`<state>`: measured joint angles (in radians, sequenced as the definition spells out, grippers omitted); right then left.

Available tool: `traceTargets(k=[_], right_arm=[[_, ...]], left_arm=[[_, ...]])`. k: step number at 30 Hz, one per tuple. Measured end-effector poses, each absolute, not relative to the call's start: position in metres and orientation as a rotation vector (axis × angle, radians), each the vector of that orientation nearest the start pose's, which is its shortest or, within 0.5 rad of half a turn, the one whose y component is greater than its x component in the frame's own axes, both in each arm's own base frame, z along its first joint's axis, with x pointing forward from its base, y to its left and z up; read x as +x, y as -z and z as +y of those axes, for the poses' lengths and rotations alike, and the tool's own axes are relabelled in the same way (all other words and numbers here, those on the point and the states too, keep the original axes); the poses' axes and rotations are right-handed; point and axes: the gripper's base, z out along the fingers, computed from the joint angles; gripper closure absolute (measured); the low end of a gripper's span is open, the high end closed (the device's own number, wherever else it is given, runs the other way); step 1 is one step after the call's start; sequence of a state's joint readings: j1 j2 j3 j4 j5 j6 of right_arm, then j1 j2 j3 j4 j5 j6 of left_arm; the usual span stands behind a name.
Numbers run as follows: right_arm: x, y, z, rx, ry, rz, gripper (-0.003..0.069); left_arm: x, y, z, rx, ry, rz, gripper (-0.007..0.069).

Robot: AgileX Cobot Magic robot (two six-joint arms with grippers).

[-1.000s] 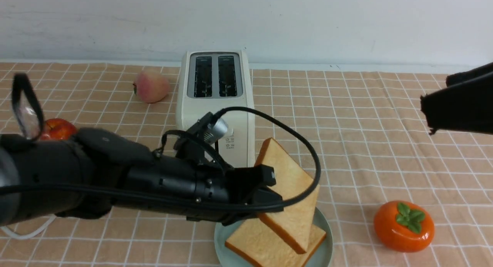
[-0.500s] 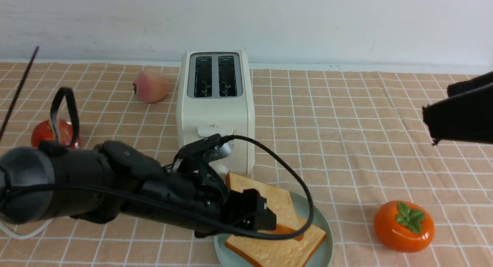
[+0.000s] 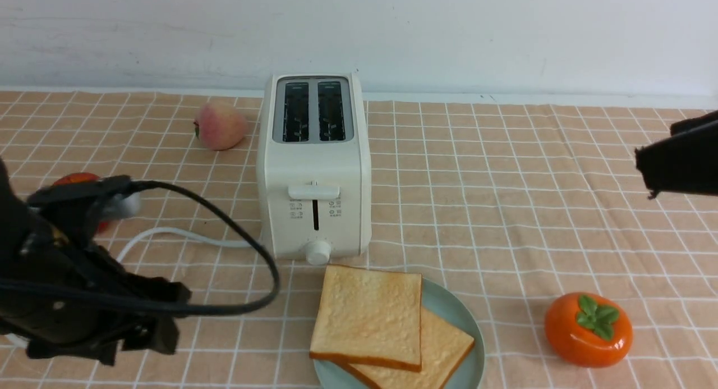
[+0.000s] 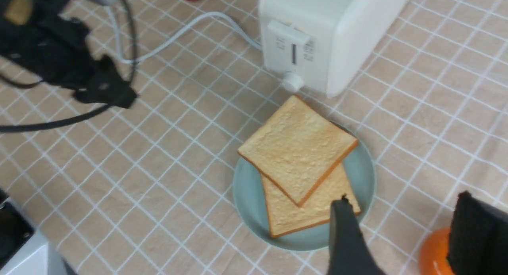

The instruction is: Take toasted bread from bread machine on light coffee tablecloth place on plate.

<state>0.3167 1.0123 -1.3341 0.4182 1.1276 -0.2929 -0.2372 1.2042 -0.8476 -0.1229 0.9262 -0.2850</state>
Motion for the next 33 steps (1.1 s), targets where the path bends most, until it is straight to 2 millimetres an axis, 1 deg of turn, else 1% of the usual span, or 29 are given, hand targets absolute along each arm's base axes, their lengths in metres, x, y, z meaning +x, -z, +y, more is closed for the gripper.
traceTargets(k=[1, 2, 3, 4, 6, 7, 8, 9, 10, 11, 12, 14, 15, 17, 18, 19, 22, 23, 24, 25, 26, 27, 29, 31, 33], right_arm=[[0.152, -0.449, 0.085, -0.655, -0.542, 2.155, 0.032], [0.157, -0.446, 0.084, -0.622, -0.514, 2.174, 0.0366], [0.166, -0.438, 0.081, -0.579, -0.45, 2.202, 0.0439], [0.167, -0.437, 0.081, -0.576, -0.443, 2.209, 0.0449], [0.175, -0.422, 0.074, -0.511, -0.33, 2.228, 0.0597], [0.175, -0.42, 0.072, -0.493, -0.319, 2.229, 0.0624], [0.173, -0.413, 0.068, -0.458, -0.278, 2.229, 0.0657], [0.171, -0.408, 0.065, -0.422, -0.264, 2.228, 0.0671], [0.167, -0.399, 0.061, -0.39, -0.24, 2.23, 0.0677], [0.165, -0.395, 0.06, -0.377, -0.241, 2.235, 0.0678], [0.155, -0.383, 0.054, -0.341, -0.229, 2.228, 0.0678], [0.135, -0.366, 0.046, -0.309, -0.223, 2.185, 0.0678], [0.134, -0.361, 0.045, -0.305, -0.22, 2.186, 0.0678], [0.112, -0.339, 0.038, -0.249, -0.253, 2.1, 0.0678], [0.105, -0.337, 0.036, -0.237, -0.262, 2.072, 0.0678], [0.095, -0.323, 0.032, -0.201, -0.285, 2.035, 0.0678], [0.073, -0.299, 0.024, -0.148, -0.318, 1.903, 0.0677], [0.068, -0.291, 0.022, -0.139, -0.324, 1.87, 0.0677], [0.067, -0.289, 0.021, -0.137, -0.325, 1.869, 0.0677], [0.06, -0.278, 0.018, -0.135, -0.322, 1.814, 0.0676], [0.06, -0.276, 0.018, -0.135, -0.32, 1.816, 0.0676], [0.056, -0.268, 0.016, -0.139, -0.31, 1.778, 0.0676], [0.051, -0.258, 0.012, -0.162, -0.264, 1.73, 0.0675], [0.049, -0.255, 0.011, -0.172, -0.243, 1.718, 0.0675], [0.046, -0.252, 0.009, -0.18, -0.22, 1.694, 0.0673]], left_arm=[[0.206, -0.273, -0.058, -0.147, 0.283, 2.781, 0.0208], [0.202, -0.278, -0.057, -0.151, 0.277, 2.765, 0.0255], [0.193, -0.287, -0.054, -0.154, 0.287, 2.728, 0.034], [0.193, -0.287, -0.054, -0.154, 0.286, 2.73, 0.0351], [0.174, -0.305, -0.051, -0.137, 0.333, 2.656, 0.0508], [0.172, -0.307, -0.051, -0.135, 0.339, 2.65, 0.053], [0.161, -0.315, -0.05, -0.116, 0.364, 2.612, 0.0601], [0.154, -0.32, -0.048, -0.107, 0.379, 2.584, 0.0624], [0.143, -0.326, -0.047, -0.096, 0.403, 2.541, 0.0638], [0.141, -0.327, -0.046, -0.095, 0.407, 2.533, 0.0638], [0.128, -0.332, -0.044, -0.082, 0.431, 2.483, 0.0638], [0.106, -0.335, -0.04, -0.046, 0.449, 2.414, 0.0638], [0.106, -0.335, -0.04, -0.046, 0.449, 2.413, 0.0638], [0.083, -0.333, -0.036, 0.0, 0.445, 2.379, 0.0638], [0.078, -0.332, -0.034, 0.008, 0.439, 2.372, 0.0638], [0.064, -0.329, -0.028, 0.003, 0.415, 2.356, 0.0638], [0.033, -0.324, -0.014, -0.058, 0.396, 2.294, 0.0638], [0.022, -0.325, -0.011, -0.072, 0.405, 2.254, 0.0638], [0.02, -0.325, -0.01, -0.075, 0.408, 2.244, 0.0638], [0.003, -0.326, -0.005, -0.094, 0.44, 2.165, 0.0638], [0.003, -0.326, -0.005, -0.094, 0.44, 2.165, 0.0638], [-0.01, -0.325, -0.002, -0.102, 0.47, 2.101, 0.0638], [-0.024, -0.325, 0.0, -0.101, 0.526, 2.029, 0.0638], [-0.028, -0.325, 0.0, -0.098, 0.554, 2.01, 0.0638], [-0.035, -0.324, -0.003, -0.084, 0.621, 1.987, 0.0638]])
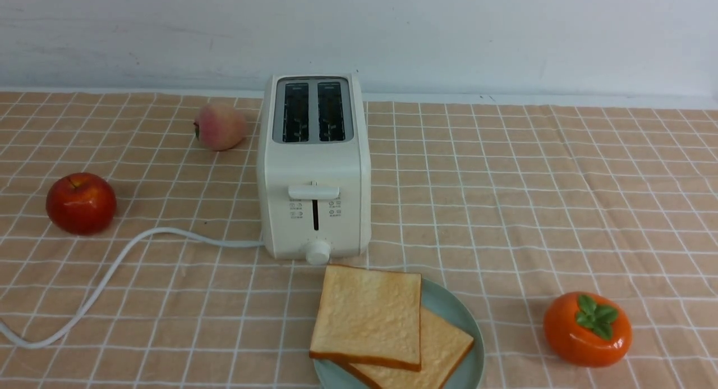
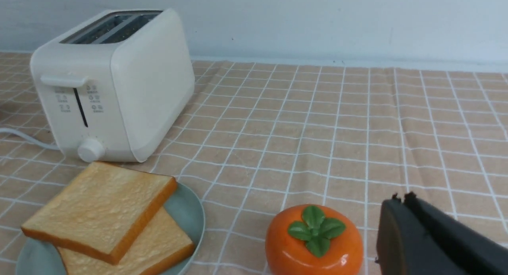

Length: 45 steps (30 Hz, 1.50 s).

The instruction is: Take toasted bread from bread machine on light coffee tablecloth place on plate.

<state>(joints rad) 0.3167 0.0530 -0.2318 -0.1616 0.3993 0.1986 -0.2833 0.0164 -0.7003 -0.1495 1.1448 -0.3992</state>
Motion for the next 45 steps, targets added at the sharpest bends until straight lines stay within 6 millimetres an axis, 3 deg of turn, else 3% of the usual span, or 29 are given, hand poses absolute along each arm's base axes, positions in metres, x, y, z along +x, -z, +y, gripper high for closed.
traceTargets(k=[5, 21, 24, 26, 31, 33, 38, 42, 45], right_arm=[[0.044, -0.249, 0.008, -0.179, -0.218, 1.69, 0.0669], [0.044, -0.249, 0.008, -0.179, -0.219, 1.692, 0.0657], [0.044, -0.249, 0.008, -0.179, -0.218, 1.692, 0.0655], [0.044, -0.249, 0.008, -0.179, -0.218, 1.692, 0.0653], [0.044, -0.248, 0.008, -0.179, -0.218, 1.693, 0.0648], [0.044, -0.248, 0.008, -0.179, -0.218, 1.693, 0.0646], [0.044, -0.248, 0.008, -0.179, -0.219, 1.692, 0.0643], [0.044, -0.248, 0.008, -0.179, -0.218, 1.693, 0.0639], [0.044, -0.248, 0.008, -0.179, -0.218, 1.693, 0.0636]], left_arm=[[-0.038, -0.325, -0.007, -0.07, 0.7, 1.985, 0.0638], [-0.038, -0.323, -0.009, -0.069, 0.716, 1.994, 0.0638], [-0.033, -0.319, -0.009, -0.065, 0.699, 1.989, 0.0638], [-0.018, -0.313, -0.005, -0.043, 0.572, 1.924, 0.0638], [0.026, -0.274, -0.003, -0.006, 0.339, 1.77, 0.0638], [0.041, -0.242, -0.006, -0.024, 0.332, 1.739, 0.0636], [0.053, -0.182, -0.007, -0.174, 0.361, 1.808, 0.0631], [0.052, -0.169, -0.006, -0.171, 0.291, 1.898, 0.0628], [0.051, -0.167, -0.006, -0.055, 0.204, 1.916, 0.0626]])
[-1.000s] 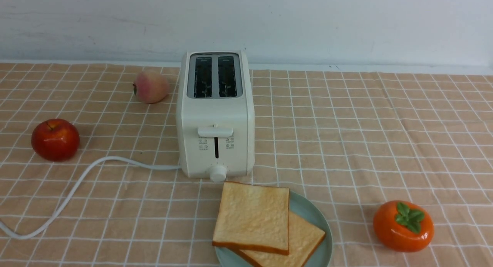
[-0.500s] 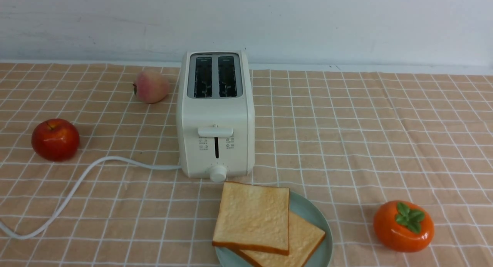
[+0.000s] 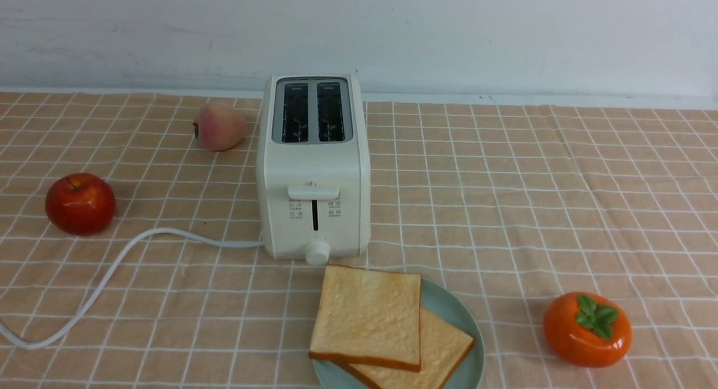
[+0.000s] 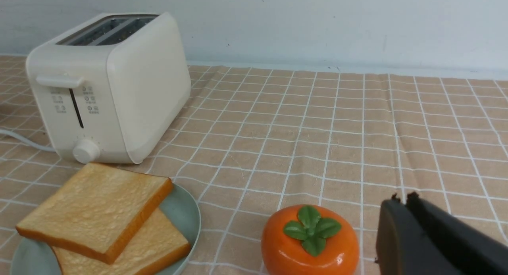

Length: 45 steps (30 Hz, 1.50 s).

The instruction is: Take toasted bread from bread machine on light coffee tablecloth place on plate.

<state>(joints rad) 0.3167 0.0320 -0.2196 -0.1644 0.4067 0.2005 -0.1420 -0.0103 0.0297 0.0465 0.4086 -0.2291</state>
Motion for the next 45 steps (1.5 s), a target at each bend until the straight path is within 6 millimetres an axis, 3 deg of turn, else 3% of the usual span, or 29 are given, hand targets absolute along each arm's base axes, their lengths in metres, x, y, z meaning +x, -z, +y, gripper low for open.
traceTargets(k=[34, 40, 45], right_arm=[[0.044, -0.248, 0.008, -0.173, -0.213, 1.694, 0.0596], [0.048, -0.23, 0.004, -0.079, -0.125, 1.721, 0.059], [0.052, -0.183, -0.001, 0.005, -0.04, 1.827, 0.0581]], left_arm=[[0.052, -0.167, -0.004, 0.037, 0.106, 1.907, 0.0596], [0.052, -0.168, -0.001, 0.084, 0.03, 1.9, 0.0591], [0.052, -0.168, -0.002, 0.067, 0.058, 1.902, 0.0587]])
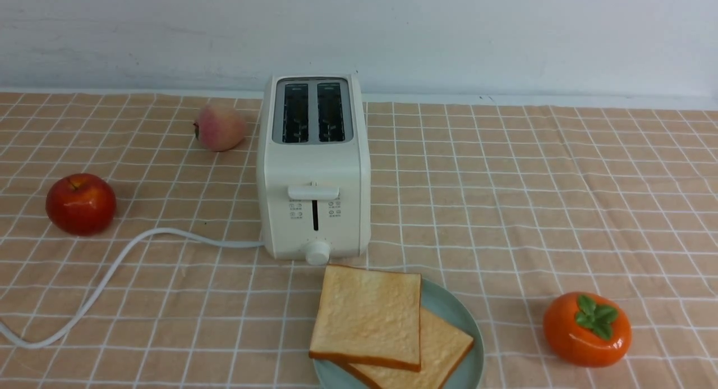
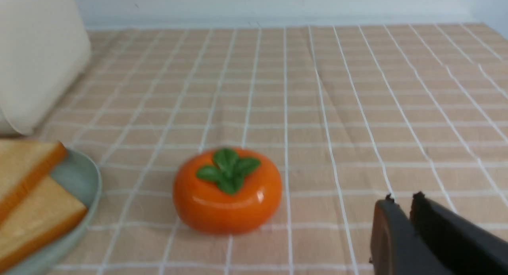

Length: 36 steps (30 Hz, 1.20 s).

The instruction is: Take toasted bread from bread machine on light coffee tablecloth place on plate.

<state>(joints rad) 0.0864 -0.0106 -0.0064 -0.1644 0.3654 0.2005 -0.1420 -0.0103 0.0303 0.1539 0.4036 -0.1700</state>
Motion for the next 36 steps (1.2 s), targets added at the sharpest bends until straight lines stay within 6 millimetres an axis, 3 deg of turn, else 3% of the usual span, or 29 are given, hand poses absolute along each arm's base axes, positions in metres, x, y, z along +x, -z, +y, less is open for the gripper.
traceTargets(k=[1, 36], right_arm=[[0.0522, -0.1746, -0.0016, 0.014, -0.029, 1.873, 0.058], [0.0519, -0.1742, -0.0053, 0.033, 0.041, 1.877, 0.0546]], left_arm=[[0.052, -0.1678, -0.0019, 0.067, 0.059, 1.902, 0.0586], [0.0521, -0.1677, 0.0012, 0.008, 0.019, 1.901, 0.0554]])
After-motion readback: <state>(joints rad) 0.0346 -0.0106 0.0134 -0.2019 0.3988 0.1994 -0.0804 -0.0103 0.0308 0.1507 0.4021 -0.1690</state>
